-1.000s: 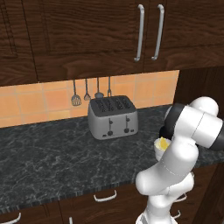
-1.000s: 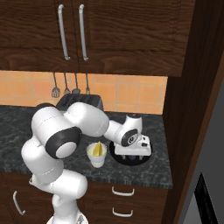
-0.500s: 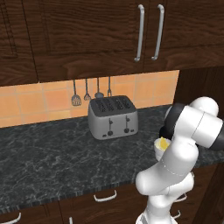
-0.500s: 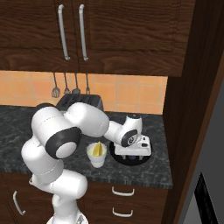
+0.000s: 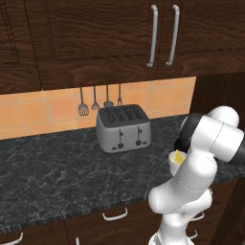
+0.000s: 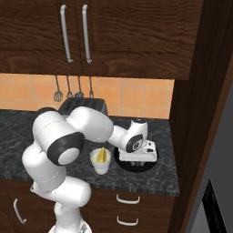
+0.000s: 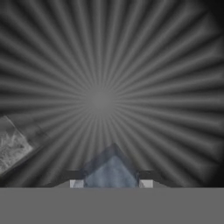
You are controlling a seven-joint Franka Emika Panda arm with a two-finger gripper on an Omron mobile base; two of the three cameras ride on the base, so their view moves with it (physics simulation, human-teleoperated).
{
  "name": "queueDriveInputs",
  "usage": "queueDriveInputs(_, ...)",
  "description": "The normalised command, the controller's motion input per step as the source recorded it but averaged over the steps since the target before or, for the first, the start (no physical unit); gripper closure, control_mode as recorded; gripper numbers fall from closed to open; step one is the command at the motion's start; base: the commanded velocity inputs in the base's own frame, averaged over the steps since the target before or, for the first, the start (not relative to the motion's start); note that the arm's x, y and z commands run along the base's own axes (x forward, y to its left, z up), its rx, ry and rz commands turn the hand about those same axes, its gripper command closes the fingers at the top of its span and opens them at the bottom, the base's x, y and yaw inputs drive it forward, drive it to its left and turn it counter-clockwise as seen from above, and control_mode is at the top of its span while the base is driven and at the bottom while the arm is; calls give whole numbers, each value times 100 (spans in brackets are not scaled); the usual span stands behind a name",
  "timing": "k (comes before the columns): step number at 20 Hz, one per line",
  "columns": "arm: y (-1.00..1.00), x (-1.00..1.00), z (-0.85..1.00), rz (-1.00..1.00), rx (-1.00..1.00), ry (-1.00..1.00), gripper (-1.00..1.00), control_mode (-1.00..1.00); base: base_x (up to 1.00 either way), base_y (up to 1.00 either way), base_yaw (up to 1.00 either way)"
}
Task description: Grab a lemon wedge from the fridge and one ice cube from the ice bowl, and put them in the glass of lemonade.
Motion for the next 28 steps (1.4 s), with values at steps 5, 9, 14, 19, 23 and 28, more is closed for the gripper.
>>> queueDriveInputs(5, 0, 0, 0, 0, 0, 0, 100, -100, 0, 0, 0)
queueDriveInputs(9, 0, -14, 24, 1, 4, -8, 100, -100, 0, 0, 0)
queueDriveInputs(14, -2, -2, 38, 0, 6, -4, 100, -100, 0, 0, 0)
queueDriveInputs(19, 0, -11, 19, 0, 0, -5, 100, -100, 0, 0, 0)
queueDriveInputs(23, 4, -11, 24, 0, 0, -9, 100, -100, 0, 0, 0)
queueDriveInputs(28, 3, -40, 83, 1, 0, -1, 100, -100, 0, 0, 0)
